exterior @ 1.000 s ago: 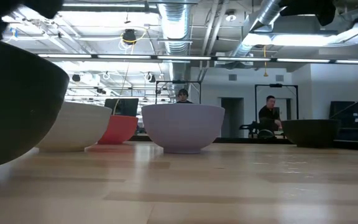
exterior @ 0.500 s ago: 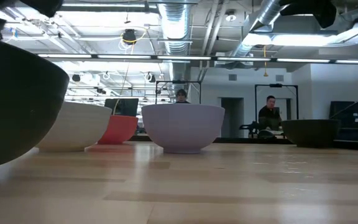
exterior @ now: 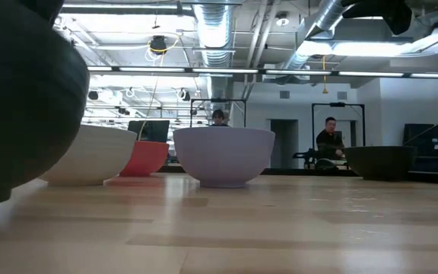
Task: Nest bowls inside each other
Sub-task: Stack the bottom black bowl on top of the light blue bowl
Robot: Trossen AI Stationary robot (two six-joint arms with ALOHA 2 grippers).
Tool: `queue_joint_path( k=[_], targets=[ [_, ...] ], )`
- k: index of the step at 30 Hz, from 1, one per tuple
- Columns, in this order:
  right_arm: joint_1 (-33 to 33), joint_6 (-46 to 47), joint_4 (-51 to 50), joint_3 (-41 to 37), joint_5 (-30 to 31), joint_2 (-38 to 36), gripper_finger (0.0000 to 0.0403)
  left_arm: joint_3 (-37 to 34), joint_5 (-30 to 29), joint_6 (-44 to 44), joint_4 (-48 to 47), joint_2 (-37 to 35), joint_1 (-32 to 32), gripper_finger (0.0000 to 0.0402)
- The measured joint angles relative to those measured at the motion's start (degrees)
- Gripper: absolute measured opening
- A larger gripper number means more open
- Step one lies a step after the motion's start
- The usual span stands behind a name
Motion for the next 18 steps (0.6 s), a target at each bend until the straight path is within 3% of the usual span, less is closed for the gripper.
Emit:
queue_joint_path(
  k=[7,18],
  targets=[
    [0.0,0.0,0.4,0.0,0.0,0.0,0.0138,0.0,4.1,1.7,0.1,3.1,0.0,0.0131],
    [0.0,0.0,0.7,0.0,0.0,0.0,0.0138,2.0,-1.5,1.0,-1.4,2.6,0.0,0.0131]
  ],
)
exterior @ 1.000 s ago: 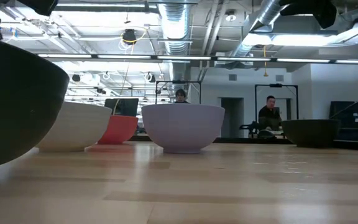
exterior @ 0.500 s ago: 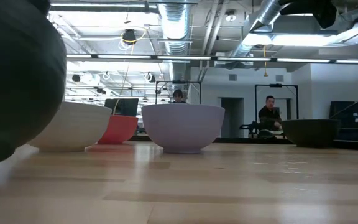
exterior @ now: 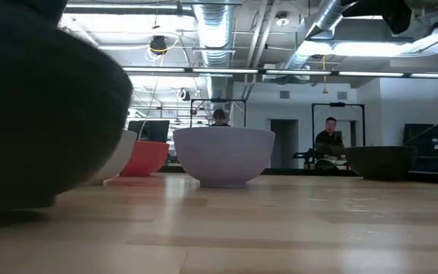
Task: Nest bowls inside each other
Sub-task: Stack the bottom black bowl on top of the light blue bowl
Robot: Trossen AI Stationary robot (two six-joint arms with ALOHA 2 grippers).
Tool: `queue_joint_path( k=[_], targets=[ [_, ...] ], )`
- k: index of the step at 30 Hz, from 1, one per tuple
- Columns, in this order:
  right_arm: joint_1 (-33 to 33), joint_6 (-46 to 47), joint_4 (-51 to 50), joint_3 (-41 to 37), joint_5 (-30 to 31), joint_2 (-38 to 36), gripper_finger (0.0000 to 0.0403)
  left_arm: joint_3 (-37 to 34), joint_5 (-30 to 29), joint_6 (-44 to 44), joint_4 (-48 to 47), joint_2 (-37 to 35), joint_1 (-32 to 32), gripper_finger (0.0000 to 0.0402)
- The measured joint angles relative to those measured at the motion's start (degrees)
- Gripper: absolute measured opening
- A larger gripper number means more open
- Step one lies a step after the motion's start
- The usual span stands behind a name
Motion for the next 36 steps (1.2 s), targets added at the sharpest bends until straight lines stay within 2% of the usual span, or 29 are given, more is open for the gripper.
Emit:
queue_joint_path(
  k=[10,15,24,29,34,36],
  targets=[
    [0.0,0.0,-0.4,0.0,0.0,0.0,0.0138,0.0,-2.7,-0.4,0.0,0.0,0.8,0.0131],
    [0.0,0.0,-0.9,0.0,0.0,0.0,0.0138,0.0,-4.4,2.1,0.0,0.0,2.6,0.0125],
    [0.0,-0.1,-0.9,0.0,-0.2,0.0,0.0138,0.0,-5.8,7.3,-0.1,0.1,5.2,0.0085],
    [0.0,-0.1,-1.0,0.0,-0.7,0.0,0.0138,0.0,-3.9,10.4,-0.1,0.5,6.1,0.0073],
    [0.0,-0.6,-1.2,0.0,-0.8,-0.1,0.0138,0.0,-0.7,13.4,0.3,0.5,7.4,0.0014],
    [0.0,-0.6,-1.2,0.0,-0.8,0.0,0.0138,0.2,0.7,14.6,1.0,0.3,8.2,0.0008]
  ],
)
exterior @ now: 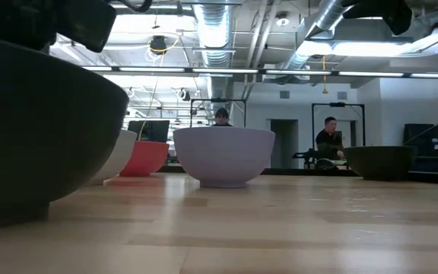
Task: Nest bowls inside each other
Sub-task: Stack the bottom black bowl on top of the light blue bowl
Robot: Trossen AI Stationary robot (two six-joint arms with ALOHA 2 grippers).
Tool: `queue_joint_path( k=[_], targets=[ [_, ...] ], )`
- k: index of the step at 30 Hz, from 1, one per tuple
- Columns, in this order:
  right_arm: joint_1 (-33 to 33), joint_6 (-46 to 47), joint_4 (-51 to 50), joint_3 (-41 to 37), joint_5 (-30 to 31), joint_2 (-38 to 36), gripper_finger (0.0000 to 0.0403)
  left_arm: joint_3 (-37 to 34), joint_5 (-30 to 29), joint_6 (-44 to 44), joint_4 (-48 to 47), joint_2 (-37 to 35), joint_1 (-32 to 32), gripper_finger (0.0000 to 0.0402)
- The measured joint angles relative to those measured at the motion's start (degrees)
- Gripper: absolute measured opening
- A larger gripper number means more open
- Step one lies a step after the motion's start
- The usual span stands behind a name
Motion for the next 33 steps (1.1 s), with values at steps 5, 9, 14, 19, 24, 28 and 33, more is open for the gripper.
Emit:
queue_joint_path(
  k=[5,9,14,19,24,28,33],
  targets=[
    [0.0,0.0,0.0,0.0,0.0,0.0,0.0138,3.1,1.5,4.5,-2.3,0.1,2.4,0.0003],
    [0.0,0.0,0.0,0.0,0.0,0.0,0.0138,9.2,1.6,8.4,-7.8,0.2,5.2,0.0002],
    [0.0,0.0,-0.4,0.0,0.1,0.0,0.0138,20.9,-0.3,17.0,-16.1,0.1,10.9,0.0001],
    [0.0,3.5,-3.3,0.0,0.2,0.0,0.0138,25.2,-1.1,26.7,-18.4,0.1,19.9,0.0001],
    [0.1,6.6,-4.3,0.0,0.1,0.0,0.0138,25.5,-0.2,36.0,-17.5,0.1,31.5,0.0001],
    [0.0,7.0,-4.3,0.0,0.0,0.0,0.0138,25.5,1.8,43.7,-13.3,0.1,38.3,0.0],
    [0.0,8.6,-4.4,0.0,1.5,0.0,0.0138,25.7,6.2,51.5,-7.9,2.7,43.5,0.0]
  ],
)
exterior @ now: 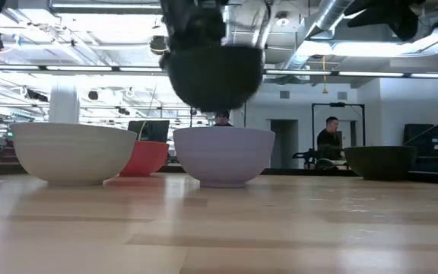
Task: Nest bowls inside each other
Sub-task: Stack the bottom black bowl on top of the light blue bowl
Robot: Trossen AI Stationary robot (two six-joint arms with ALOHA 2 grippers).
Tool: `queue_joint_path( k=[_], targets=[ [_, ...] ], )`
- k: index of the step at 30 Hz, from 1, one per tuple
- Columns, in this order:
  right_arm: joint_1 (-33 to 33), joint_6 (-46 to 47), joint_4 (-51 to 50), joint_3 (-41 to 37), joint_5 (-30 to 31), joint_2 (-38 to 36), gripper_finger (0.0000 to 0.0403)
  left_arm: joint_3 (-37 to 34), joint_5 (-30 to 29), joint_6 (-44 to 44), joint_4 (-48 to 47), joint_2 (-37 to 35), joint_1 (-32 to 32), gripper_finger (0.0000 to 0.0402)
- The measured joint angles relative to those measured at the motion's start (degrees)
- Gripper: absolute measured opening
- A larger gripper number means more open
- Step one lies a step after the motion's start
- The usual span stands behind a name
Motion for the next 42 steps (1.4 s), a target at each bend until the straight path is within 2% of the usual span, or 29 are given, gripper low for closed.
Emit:
queue_joint_path(
  k=[7,11,16,20,42],
  targets=[
    [0.0,2.1,-1.7,0.0,2.8,0.0,0.0138,3.4,0.8,7.8,-5.5,10.5,-0.4,0.0],
    [0.0,2.5,-2.8,0.0,2.8,0.0,0.0138,7.9,0.8,9.6,-6.0,13.3,-0.9,0.0],
    [0.0,2.5,-3.4,0.0,2.7,0.0,0.0138,9.6,0.9,9.3,-0.1,13.2,-1.0,0.0],
    [0.0,2.5,-4.2,0.0,2.8,0.0,0.0138,9.2,0.9,8.8,-2.3,13.2,-1.0,0.0],
    [0.0,2.5,-5.7,0.0,2.5,0.0,0.0138,5.8,2.8,5.4,0.3,13.4,-1.3,0.0004]
  ],
)
